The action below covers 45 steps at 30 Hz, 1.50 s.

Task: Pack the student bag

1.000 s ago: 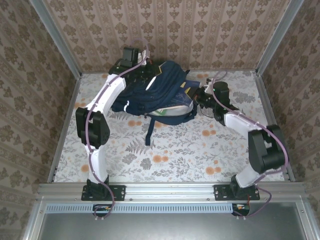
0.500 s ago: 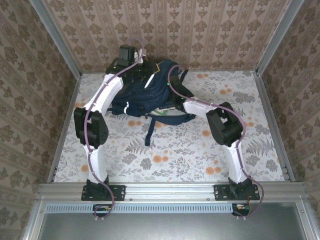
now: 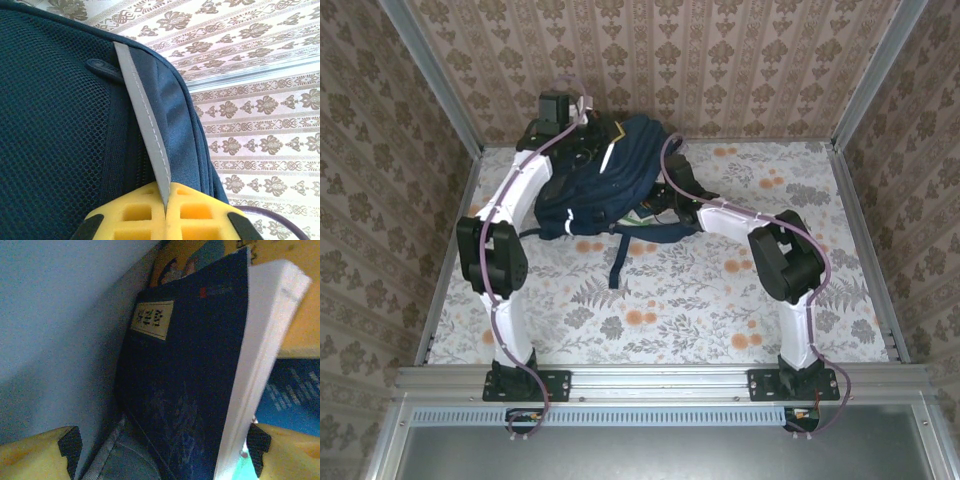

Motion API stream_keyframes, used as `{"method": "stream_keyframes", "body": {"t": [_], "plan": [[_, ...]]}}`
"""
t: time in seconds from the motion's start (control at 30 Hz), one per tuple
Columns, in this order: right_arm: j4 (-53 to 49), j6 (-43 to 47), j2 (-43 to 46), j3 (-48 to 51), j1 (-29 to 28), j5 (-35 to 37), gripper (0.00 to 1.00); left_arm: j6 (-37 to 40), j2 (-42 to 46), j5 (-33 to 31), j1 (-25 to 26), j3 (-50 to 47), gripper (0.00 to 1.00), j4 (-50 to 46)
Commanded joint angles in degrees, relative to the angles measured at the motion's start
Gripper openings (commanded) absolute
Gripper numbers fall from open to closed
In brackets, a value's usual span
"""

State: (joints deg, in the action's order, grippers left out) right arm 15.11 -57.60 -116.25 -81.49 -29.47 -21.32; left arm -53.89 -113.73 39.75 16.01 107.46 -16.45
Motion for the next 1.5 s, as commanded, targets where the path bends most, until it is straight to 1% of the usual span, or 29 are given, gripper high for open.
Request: {"method": "stream_keyframes", "body": {"t": [0.0, 0.07, 0.13, 0.23, 0.33, 0.43, 0.53, 0.6, 0.67, 0.77, 0.9, 0.93, 0.97, 1.0, 1.1, 1.13, 1.2, 1.27, 1.3, 1.33, 1.37, 1.47], "plan": [[-4.0, 5.0, 6.3, 2.6, 0.5, -3.2, 0.88, -0.7, 5.8, 0.7, -1.4, 0.1, 0.00, 7.8], [-9.0, 7.6, 8.6, 4.5, 0.9, -1.3, 0.88, -0.3, 6.3, 0.6, -1.5, -1.0, 0.00, 7.8], [-11.9, 8.6, 11.2, 7.3, 2.0, 1.5, 0.88, 0.2, 6.7, 0.6, -1.3, -2.0, 0.00, 7.7], [-14.7, 9.4, 14.7, 11.7, 4.4, 4.6, 0.88, 1.3, 6.8, 0.5, -0.7, -3.0, 0.00, 6.9], [-17.5, 11.6, 18.3, 15.0, 6.3, 9.3, 0.87, 3.1, 6.3, -0.1, 0.5, -3.5, 0.00, 5.6], [-19.6, 13.2, 21.0, 16.9, 8.5, 14.3, 0.81, 5.7, 5.1, -1.4, 2.5, -2.9, 0.00, 3.0], [-22.0, 15.2, 21.3, 16.2, 11.2, 17.9, 0.73, 7.9, 3.6, -2.5, 4.3, -2.5, 0.00, 0.8], [-25.4, 17.8, 19.2, 13.4, 12.4, 20.1, 0.72, 9.2, 2.8, -3.4, 5.4, -2.7, 0.00, -0.3], [-29.9, 19.7, 15.1, 8.9, 13.9, 21.2, 0.72, 10.5, 2.0, -5.3, 6.8, -3.3, 0.00, -1.2], [-30.9, 20.8, 9.7, 5.2, 15.9, 20.3, 0.72, 12.3, 0.3, -6.3, 8.9, -3.6, 0.00, -2.8], [-33.2, 22.5, 1.4, -3.2, 17.3, 10.3, 0.70, 12.9, -0.9, -7.0, 9.7, -5.7, 0.00, -3.0], [-34.0, 23.1, -0.6, -5.3, 17.3, 8.1, 0.69, 12.7, -1.0, -7.0, 11.4, -6.5, 0.00, -2.7], [-34.6, 23.6, -2.2, -7.1, 17.3, 6.3, 0.69, 12.5, -1.0, -7.0, 11.6, -7.2, 0.00, -2.2], [-35.9, 24.0, -4.1, -9.2, 17.3, 5.1, 0.68, 12.2, -1.1, -6.9, 11.7, -8.0, 0.00, -1.7], [-38.2, 24.9, -7.8, -13.4, 17.3, 4.6, 0.66, 11.9, -0.8, -6.5, 11.8, -9.4, 0.00, -1.0], [-39.0, 25.2, -8.9, -14.7, 17.3, 4.4, 0.63, 12.2, -0.9, -6.6, 11.9, -9.6, 0.00, -1.3], [-39.9, 25.7, -10.2, -16.2, 17.3, 4.2, 0.53, 12.8, -0.7, -6.7, 11.9, -10.0, 0.00, -1.8], [-40.5, 25.4, -10.3, -16.0, 17.3, 6.0, 0.28, 13.9, -0.4, -7.1, 11.9, -10.3, 0.00, -3.0], [-40.0, 25.2, -9.9, -15.2, 17.3, 6.6, 0.18, 14.6, -0.3, -7.4, 11.9, -10.3, 0.00, -3.7], [-39.3, 24.8, -9.0, -13.8, 17.4, 7.1, 0.11, 15.5, -0.3, -7.9, 12.0, -10.3, 0.00, -4.9], [-38.3, 24.2, -8.0, -12.1, 17.5, 7.3, 0.07, 16.8, -0.3, -8.3, 12.0, -10.0, 0.00, -6.4], [-34.7, 21.7, -3.7, -5.5, 17.8, 8.5, 0.03, 19.9, -0.8, -8.9, 12.1, -9.2, 0.00, -10.6]]}}
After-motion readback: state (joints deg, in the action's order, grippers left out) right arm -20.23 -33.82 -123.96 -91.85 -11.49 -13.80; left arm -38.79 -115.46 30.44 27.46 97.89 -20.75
